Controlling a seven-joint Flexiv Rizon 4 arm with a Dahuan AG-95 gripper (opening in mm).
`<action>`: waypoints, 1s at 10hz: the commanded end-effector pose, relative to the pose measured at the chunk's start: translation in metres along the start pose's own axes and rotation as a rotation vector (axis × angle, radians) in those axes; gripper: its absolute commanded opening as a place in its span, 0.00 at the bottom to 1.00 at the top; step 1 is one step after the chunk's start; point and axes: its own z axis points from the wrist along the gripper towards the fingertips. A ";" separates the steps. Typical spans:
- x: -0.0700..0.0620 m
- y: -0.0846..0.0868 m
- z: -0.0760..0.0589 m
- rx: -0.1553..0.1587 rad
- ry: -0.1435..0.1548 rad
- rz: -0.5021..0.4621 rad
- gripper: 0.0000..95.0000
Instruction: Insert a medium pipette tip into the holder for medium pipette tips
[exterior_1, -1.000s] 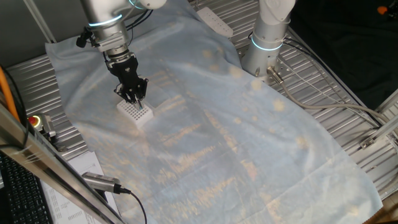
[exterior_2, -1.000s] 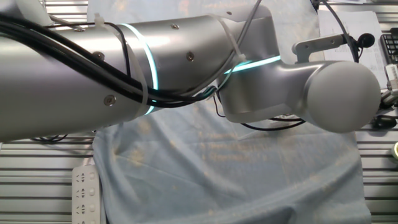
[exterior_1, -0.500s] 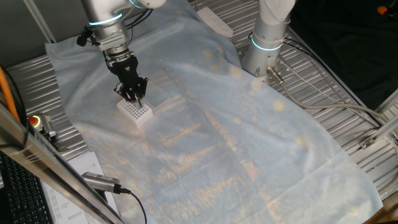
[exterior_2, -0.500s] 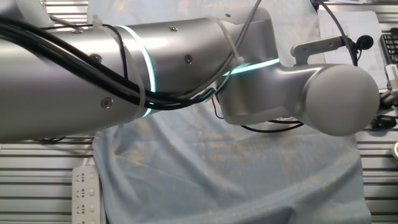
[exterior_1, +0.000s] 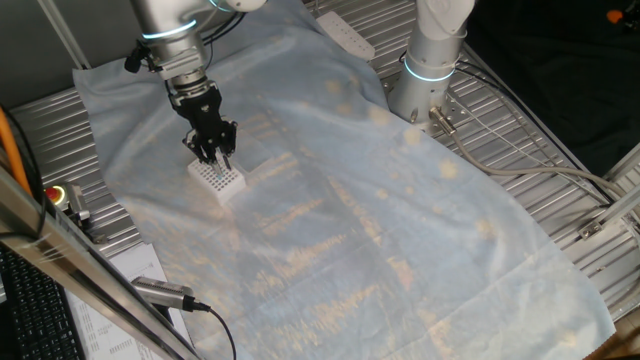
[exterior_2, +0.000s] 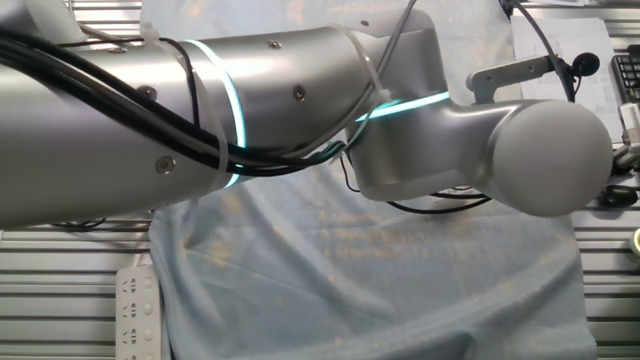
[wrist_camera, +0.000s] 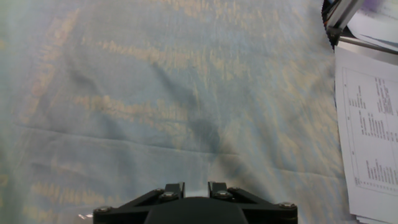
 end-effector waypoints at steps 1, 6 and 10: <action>0.000 0.000 0.000 -0.002 0.004 0.009 0.20; -0.005 -0.007 -0.004 -0.025 0.248 0.314 0.00; -0.004 -0.005 -0.013 0.078 0.441 0.934 0.00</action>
